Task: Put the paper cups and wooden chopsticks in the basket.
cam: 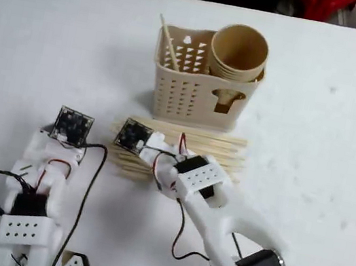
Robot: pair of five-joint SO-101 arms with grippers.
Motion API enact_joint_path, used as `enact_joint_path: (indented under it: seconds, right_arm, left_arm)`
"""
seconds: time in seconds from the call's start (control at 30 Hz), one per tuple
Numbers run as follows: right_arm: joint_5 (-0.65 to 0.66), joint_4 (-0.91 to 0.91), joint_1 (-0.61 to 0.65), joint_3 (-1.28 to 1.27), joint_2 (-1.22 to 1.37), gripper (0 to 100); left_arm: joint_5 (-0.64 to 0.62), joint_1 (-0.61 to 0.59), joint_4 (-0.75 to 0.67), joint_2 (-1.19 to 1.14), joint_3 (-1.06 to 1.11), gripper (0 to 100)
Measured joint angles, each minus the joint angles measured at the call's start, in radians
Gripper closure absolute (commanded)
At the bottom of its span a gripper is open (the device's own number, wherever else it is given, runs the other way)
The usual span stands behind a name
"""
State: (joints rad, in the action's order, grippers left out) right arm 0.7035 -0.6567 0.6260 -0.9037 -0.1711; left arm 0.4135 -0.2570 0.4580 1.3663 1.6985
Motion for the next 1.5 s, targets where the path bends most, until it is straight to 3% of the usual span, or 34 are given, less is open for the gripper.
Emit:
enact_joint_path:
  seconds: [0.33,0.77,1.13,1.5]
  right_arm:
    - [-0.021,-0.041,-0.034,-0.003,-0.072,98.2]
    - [-0.104,-0.19,-0.032,0.009,-0.382,98.2]
    - [-0.315,-0.318,-0.035,0.546,-0.516,98.3]
    - [-0.376,0.072,-0.035,0.841,-0.287,98.1]
  left_arm:
    - [0.0,0.0,0.0,0.0,0.0,85]
    - [0.0,0.0,0.0,0.0,0.0,85]
    - [0.0,0.0,0.0,0.0,0.0,85]
    - [0.0,0.0,0.0,0.0,0.0,85]
